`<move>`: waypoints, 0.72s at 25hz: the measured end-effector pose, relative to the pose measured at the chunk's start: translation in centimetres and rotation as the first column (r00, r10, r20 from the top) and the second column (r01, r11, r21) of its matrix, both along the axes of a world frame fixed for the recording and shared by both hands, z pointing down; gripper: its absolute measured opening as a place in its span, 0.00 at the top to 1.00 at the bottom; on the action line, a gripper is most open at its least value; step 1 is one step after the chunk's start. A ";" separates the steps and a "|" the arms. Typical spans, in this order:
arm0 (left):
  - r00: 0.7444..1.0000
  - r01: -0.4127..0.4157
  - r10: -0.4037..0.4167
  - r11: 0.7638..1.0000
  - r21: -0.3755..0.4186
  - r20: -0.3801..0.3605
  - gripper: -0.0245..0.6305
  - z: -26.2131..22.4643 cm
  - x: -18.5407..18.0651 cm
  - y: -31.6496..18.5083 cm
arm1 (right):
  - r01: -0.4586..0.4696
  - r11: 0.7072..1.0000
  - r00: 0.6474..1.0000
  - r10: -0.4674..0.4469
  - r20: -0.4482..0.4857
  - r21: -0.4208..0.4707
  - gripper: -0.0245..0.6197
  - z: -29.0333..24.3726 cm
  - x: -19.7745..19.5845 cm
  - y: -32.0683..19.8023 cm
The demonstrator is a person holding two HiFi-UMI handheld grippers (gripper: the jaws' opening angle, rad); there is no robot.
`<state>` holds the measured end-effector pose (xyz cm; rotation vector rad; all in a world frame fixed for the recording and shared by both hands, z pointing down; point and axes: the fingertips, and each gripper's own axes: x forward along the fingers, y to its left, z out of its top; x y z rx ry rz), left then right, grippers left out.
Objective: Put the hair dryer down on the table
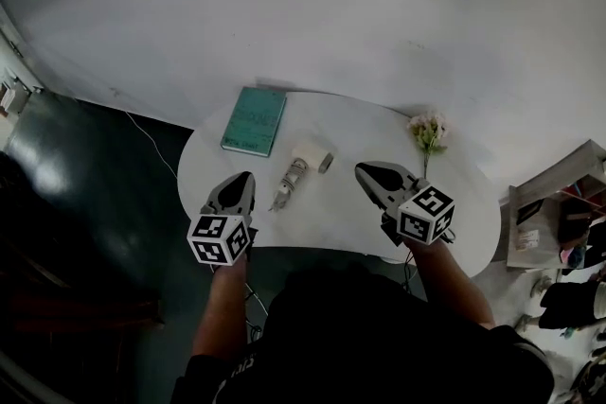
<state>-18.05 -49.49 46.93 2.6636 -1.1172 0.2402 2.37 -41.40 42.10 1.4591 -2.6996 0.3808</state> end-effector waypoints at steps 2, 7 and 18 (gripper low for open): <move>1.000 0.012 -0.011 0.999 0.041 -0.017 0.95 -2.1 1.7 0.2 | -0.002 1.000 1.000 0.003 -0.021 0.024 0.95 -0.8 2.3 -0.1; 1.000 0.025 -0.027 0.990 0.138 0.009 0.95 -6.4 5.3 1.0 | -0.044 0.993 0.998 0.047 -0.032 0.108 0.95 -3.5 8.4 -0.2; 1.000 -0.003 0.001 0.976 0.219 0.010 0.96 -10.2 10.1 1.1 | -0.126 0.960 0.991 0.130 -0.001 0.249 0.96 -7.1 13.4 2.3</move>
